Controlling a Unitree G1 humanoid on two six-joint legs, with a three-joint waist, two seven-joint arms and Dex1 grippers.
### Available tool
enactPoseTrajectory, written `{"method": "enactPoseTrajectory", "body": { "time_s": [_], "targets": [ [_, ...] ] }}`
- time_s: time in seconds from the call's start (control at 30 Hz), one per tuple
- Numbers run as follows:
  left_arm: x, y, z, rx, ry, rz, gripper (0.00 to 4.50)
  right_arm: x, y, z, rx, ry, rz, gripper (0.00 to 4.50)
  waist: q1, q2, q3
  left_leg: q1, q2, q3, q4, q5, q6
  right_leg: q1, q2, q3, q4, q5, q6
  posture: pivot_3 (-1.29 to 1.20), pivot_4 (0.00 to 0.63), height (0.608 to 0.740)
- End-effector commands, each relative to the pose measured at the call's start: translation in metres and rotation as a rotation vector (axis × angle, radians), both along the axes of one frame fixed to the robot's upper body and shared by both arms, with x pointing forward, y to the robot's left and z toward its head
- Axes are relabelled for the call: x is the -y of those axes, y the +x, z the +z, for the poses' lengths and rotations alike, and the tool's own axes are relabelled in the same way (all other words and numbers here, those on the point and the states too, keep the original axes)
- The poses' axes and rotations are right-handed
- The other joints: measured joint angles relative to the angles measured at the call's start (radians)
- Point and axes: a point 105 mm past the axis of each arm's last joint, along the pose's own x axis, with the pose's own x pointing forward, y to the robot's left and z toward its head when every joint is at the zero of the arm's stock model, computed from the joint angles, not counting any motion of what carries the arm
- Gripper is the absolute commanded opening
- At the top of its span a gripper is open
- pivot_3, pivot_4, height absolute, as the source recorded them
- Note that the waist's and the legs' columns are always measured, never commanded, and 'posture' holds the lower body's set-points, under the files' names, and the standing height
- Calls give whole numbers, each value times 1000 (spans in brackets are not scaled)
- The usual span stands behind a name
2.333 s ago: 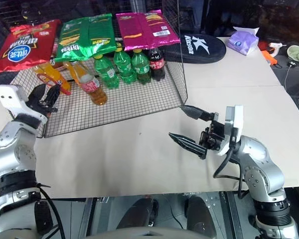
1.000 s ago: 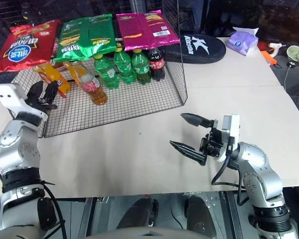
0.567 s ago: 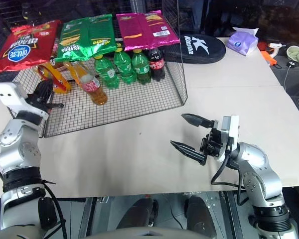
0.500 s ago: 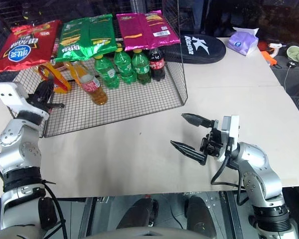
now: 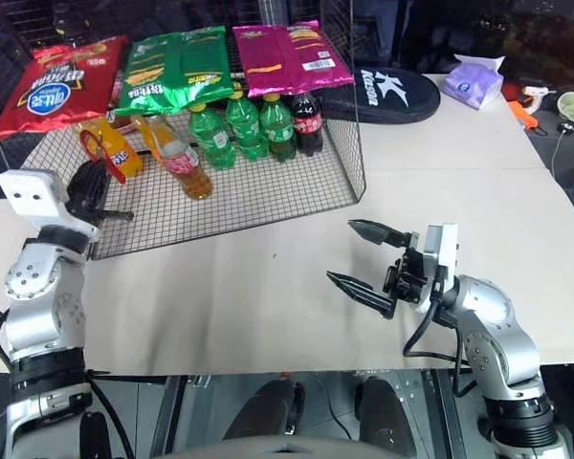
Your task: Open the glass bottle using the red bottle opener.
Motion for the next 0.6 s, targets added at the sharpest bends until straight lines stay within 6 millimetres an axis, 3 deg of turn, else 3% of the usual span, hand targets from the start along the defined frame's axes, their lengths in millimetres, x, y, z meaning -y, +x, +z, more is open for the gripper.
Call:
{"method": "enactPoseTrajectory", "body": {
  "time_s": [0.03,0.33,0.6],
  "targets": [
    [5,-11,21,84,98,58,129,0,-2,5,31,9,7,4500,-1,0,0,0,0,0,0,0,0,0,0,0,0,0,0,0,150,740],
    [4,-21,11,72,78,109,129,-1,0,5,35,8,13,4500,-12,0,0,1,0,1,0,0,0,1,0,1,1,0,0,0,150,740],
    [47,-34,1,33,-17,-166,129,0,1,4,33,13,-5,4500,-13,0,0,1,1,2,0,0,0,1,0,2,1,0,0,0,150,740]
  ]
}}
